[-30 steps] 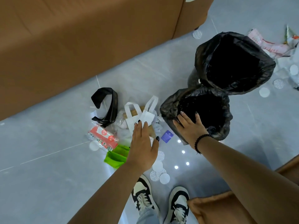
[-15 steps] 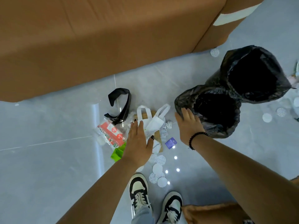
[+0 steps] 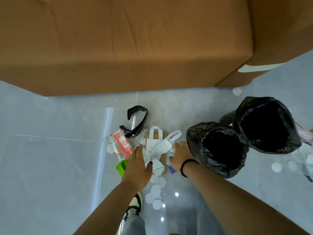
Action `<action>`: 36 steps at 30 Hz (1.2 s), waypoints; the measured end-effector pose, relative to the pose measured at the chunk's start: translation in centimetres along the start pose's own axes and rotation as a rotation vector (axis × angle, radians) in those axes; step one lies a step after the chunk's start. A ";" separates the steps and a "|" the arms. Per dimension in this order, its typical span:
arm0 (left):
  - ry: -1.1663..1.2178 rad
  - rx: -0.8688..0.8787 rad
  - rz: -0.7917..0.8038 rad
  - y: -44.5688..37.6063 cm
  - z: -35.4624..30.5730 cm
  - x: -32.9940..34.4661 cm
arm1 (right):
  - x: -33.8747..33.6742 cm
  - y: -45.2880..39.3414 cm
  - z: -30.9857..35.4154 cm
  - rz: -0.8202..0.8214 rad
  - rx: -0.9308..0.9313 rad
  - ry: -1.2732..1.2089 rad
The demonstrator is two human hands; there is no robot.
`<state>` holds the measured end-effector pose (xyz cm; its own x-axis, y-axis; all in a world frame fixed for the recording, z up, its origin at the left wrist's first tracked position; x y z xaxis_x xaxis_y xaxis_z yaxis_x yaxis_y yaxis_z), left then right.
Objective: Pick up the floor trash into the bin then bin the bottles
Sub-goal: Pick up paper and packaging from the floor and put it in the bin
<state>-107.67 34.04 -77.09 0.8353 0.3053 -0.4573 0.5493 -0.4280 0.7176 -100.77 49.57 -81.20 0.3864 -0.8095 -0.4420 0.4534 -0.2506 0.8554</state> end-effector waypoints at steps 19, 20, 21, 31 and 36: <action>0.314 -0.233 -0.122 3.4 1.2 13.7 | 2.3 0.5 -9.9 0.054 0.016 -0.002; 0.312 -0.226 -0.124 3.8 1.8 13.7 | 2.8 0.9 -9.8 0.048 0.013 -0.001; 0.305 -0.217 -0.126 4.2 2.5 13.6 | 3.4 1.2 -9.7 0.042 0.006 -0.012; 0.291 -0.097 -0.226 1.0 9.7 15.8 | 10.5 -2.3 -5.7 0.060 -0.211 -0.005; 0.096 -0.116 -0.112 -3.1 12.2 19.6 | 12.0 -5.8 -5.9 0.038 -0.318 0.021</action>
<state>-92.71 30.90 -94.67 0.7596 0.4282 -0.4896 0.6281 -0.2875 0.7231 -94.07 44.46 -93.04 0.4228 -0.8031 -0.4198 0.6655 -0.0392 0.7453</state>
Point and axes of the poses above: each hand's wrist, its own y-axis away from the middle knuckle, its own x-axis out of the palm, z = x × y, the point moved 7 cm from there along -y, towards the middle knuckle, and after that the axes turned 4 degrees about z, right-handed, at the moved point
